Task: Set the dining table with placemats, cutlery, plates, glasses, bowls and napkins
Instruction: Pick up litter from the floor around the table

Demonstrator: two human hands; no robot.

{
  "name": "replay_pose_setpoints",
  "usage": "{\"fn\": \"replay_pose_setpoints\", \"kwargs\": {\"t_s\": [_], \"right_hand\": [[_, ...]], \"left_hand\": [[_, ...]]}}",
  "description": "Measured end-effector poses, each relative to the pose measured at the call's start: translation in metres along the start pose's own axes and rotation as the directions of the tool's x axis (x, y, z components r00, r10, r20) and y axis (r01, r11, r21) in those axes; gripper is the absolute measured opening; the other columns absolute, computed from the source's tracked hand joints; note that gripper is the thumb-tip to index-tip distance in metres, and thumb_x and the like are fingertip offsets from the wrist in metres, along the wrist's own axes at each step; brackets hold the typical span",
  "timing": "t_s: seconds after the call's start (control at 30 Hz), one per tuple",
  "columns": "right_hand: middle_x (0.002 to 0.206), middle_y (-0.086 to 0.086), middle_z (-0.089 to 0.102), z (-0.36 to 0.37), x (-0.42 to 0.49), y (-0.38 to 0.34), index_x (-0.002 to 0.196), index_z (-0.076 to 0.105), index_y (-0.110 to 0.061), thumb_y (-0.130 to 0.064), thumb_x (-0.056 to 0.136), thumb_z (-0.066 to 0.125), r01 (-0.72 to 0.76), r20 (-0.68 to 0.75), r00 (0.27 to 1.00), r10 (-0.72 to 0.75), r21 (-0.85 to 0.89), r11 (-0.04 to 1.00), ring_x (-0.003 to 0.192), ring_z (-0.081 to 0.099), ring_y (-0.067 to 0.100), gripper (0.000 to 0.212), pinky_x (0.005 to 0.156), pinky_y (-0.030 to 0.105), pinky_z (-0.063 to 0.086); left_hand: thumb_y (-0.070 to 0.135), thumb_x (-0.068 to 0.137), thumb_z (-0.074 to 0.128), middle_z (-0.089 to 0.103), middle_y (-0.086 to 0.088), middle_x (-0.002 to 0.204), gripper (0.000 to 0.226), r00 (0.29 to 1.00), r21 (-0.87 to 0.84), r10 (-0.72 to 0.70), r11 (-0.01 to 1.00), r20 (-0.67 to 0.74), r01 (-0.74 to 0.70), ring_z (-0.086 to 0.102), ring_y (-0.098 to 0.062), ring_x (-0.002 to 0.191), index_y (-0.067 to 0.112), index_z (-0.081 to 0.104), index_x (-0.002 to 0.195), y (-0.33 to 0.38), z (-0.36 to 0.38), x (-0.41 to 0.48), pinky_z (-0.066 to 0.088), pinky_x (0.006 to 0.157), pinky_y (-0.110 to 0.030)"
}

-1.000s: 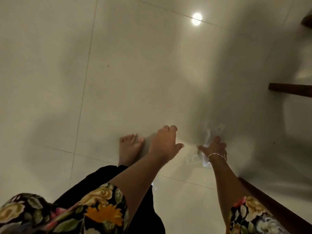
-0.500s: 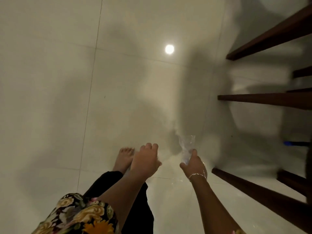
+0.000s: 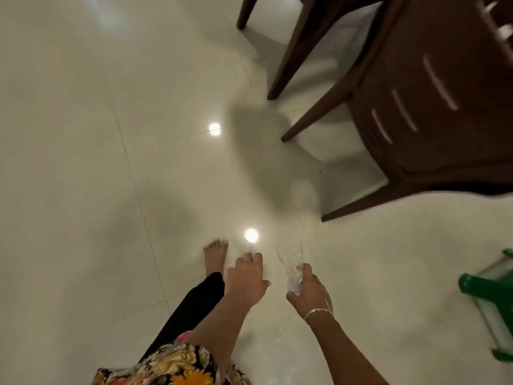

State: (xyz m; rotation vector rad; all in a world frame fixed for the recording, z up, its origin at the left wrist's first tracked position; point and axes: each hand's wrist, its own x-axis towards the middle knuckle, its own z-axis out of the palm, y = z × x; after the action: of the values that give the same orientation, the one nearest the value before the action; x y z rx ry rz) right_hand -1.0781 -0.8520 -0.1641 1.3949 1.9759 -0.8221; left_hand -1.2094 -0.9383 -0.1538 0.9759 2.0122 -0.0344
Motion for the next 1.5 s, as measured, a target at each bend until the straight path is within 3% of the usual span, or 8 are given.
{"fn": "replay_pose_setpoints", "kwargs": {"t_s": [0.3, 0.53, 0.67, 0.8, 0.93, 1.13, 1.33, 1.5], "right_hand": [[0.115, 0.011, 0.055, 0.089, -0.198, 0.191, 0.128, 0.033, -0.017, -0.019, 0.077, 0.056, -0.178, -0.104, 0.97, 0.219, 0.307, 0.935, 0.104, 0.057, 0.032, 0.056, 0.079, 0.032, 0.044], [0.115, 0.009, 0.053, 0.177, -0.332, 0.337, 0.135, 0.027, -0.016, -0.021, 0.08, 0.055, -0.409, -0.054, 0.859, 0.509, 0.526, 0.746, 0.105, 0.054, 0.03, 0.062, 0.076, 0.033, 0.043], [0.118, 0.011, 0.054, 0.209, -0.362, 0.403, 0.135, 0.029, -0.013, -0.02, 0.079, 0.057, -0.479, -0.039, 0.75, 0.661, 0.657, 0.582, 0.105, 0.055, 0.033, 0.063, 0.081, 0.036, 0.046], [0.114, 0.017, 0.055, 0.221, -0.364, 0.464, 0.129, 0.034, -0.008, -0.015, 0.079, 0.059, -0.511, -0.023, 0.678, 0.735, 0.704, 0.493, 0.104, 0.055, 0.036, 0.056, 0.083, 0.037, 0.043], [0.115, 0.02, 0.055, 0.23, -0.342, 0.518, 0.134, 0.031, -0.008, -0.016, 0.078, 0.062, -0.518, 0.029, 0.655, 0.755, 0.744, 0.421, 0.103, 0.055, 0.039, 0.064, 0.084, 0.039, 0.043], [0.121, 0.018, 0.054, 0.239, -0.29, 0.576, 0.137, 0.029, -0.009, -0.017, 0.079, 0.063, -0.577, 0.13, 0.682, 0.719, 0.7, 0.421, 0.11, 0.053, 0.036, 0.068, 0.087, 0.036, 0.042], [0.128, 0.013, 0.045, 0.24, -0.27, 0.605, 0.135, 0.033, -0.019, -0.025, 0.082, 0.065, -0.649, 0.256, 0.694, 0.673, 0.628, 0.43, 0.117, 0.047, 0.033, 0.063, 0.096, 0.034, 0.038], [0.128, 0.013, 0.043, 0.229, -0.285, 0.601, 0.136, 0.031, -0.018, -0.026, 0.085, 0.059, -0.633, 0.215, 0.733, 0.645, 0.562, 0.532, 0.117, 0.046, 0.032, 0.059, 0.099, 0.034, 0.036]], "left_hand": [[0.037, 0.09, 0.056, 0.043, -0.01, 0.134, 0.057, 0.983, 0.076, 0.152, 0.984, 0.098, -0.16, 0.043, -0.026, 0.124, 0.011, 0.035, 0.136, 0.099, 0.156, -0.144, 0.042, 0.099, -0.038], [0.041, 0.089, 0.057, 0.045, -0.008, 0.132, 0.059, 0.892, 0.199, 0.343, 0.891, 0.295, -0.409, 0.045, -0.024, 0.123, 0.012, 0.036, 0.135, 0.194, 0.286, -0.246, 0.041, 0.1, -0.036], [0.043, 0.09, 0.054, 0.038, -0.008, 0.14, 0.06, 0.839, 0.332, 0.392, 0.788, 0.379, -0.518, 0.036, -0.023, 0.13, 0.014, 0.033, 0.138, 0.227, 0.34, -0.265, 0.034, 0.105, -0.032], [0.036, 0.089, 0.054, 0.003, -0.002, 0.159, 0.08, 0.769, 0.343, 0.458, 0.706, 0.446, -0.62, 0.023, -0.027, 0.14, 0.016, 0.007, 0.151, 0.252, 0.386, -0.257, 0.033, 0.109, -0.036], [0.036, 0.088, 0.051, 0.012, -0.003, 0.157, 0.081, 0.762, 0.395, 0.432, 0.669, 0.482, -0.629, 0.028, -0.028, 0.136, 0.02, 0.004, 0.151, 0.286, 0.431, -0.233, 0.037, 0.102, -0.039], [0.036, 0.086, 0.056, 0.042, -0.005, 0.134, 0.056, 0.754, 0.437, 0.424, 0.629, 0.502, -0.644, 0.041, -0.028, 0.123, 0.015, 0.036, 0.134, 0.342, 0.469, -0.199, 0.037, 0.094, -0.038], [0.039, 0.087, 0.056, 0.047, -0.008, 0.125, 0.047, 0.769, 0.492, 0.382, 0.602, 0.513, -0.628, 0.047, -0.029, 0.115, 0.014, 0.04, 0.123, 0.368, 0.48, -0.18, 0.04, 0.089, -0.039], [0.038, 0.087, 0.056, 0.048, -0.007, 0.123, 0.045, 0.786, 0.483, 0.392, 0.63, 0.479, -0.608, 0.047, -0.028, 0.114, 0.014, 0.041, 0.123, 0.37, 0.466, -0.184, 0.04, 0.089, -0.038]]}}
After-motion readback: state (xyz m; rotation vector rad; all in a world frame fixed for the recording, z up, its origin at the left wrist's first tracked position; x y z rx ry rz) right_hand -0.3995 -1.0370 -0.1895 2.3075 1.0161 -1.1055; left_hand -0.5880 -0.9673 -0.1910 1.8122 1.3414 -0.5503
